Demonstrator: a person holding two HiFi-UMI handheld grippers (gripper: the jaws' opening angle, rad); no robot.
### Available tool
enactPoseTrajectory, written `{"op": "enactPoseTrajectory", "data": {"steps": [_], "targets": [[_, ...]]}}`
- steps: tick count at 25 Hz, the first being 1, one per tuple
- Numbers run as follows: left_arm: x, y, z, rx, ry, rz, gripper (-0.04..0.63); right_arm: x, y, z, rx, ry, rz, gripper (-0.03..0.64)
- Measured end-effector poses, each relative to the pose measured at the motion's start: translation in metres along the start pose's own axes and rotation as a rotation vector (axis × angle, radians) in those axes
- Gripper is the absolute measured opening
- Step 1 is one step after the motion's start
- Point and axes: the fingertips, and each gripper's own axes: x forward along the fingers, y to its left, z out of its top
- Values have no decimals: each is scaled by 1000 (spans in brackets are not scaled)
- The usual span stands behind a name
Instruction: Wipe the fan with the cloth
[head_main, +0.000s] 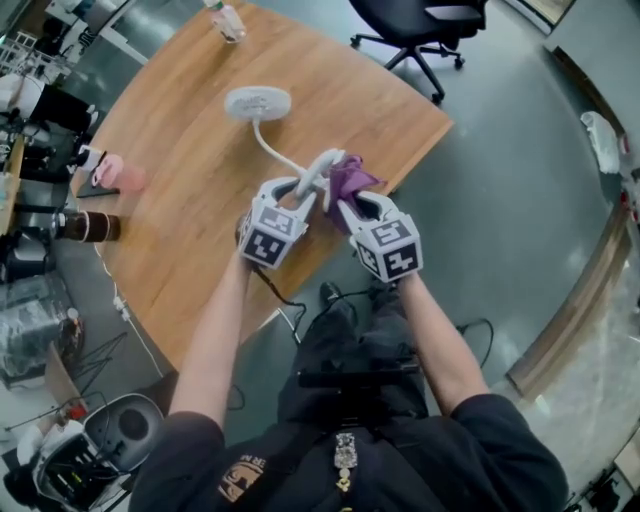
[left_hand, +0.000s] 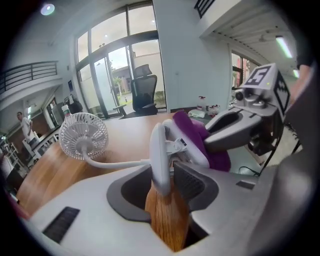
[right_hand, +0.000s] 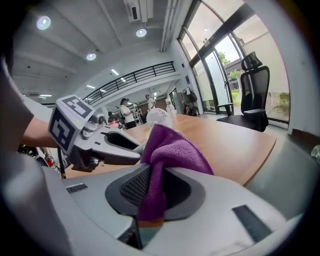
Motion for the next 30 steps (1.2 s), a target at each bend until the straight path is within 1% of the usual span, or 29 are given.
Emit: {"op": "enactPoseTrajectory", "data": {"steps": [5,11,14,17,21,26,30], "targets": [[0,-2,3,-2,10,19,145,18,-29,15,-58,35,15,74],[2,-1,5,-25,17,12,147,43,-72,45,-40,8,-24,74],[3,2,5,-46,18,26,147,50,-80,52,-30,1,-27,74],[5,3,5,-63,25,41,147,46,-70,40,-17,8,-1,73],[6,5,6,-77,37,46,147,38,-50,18,-9,54,42,72],[6,7,4,-105,53,57,147,20,-17,-1,-35,85,102,73],[6,8,4,-108,59,61,147,3,4,-5,-79,88,147,74]]}}
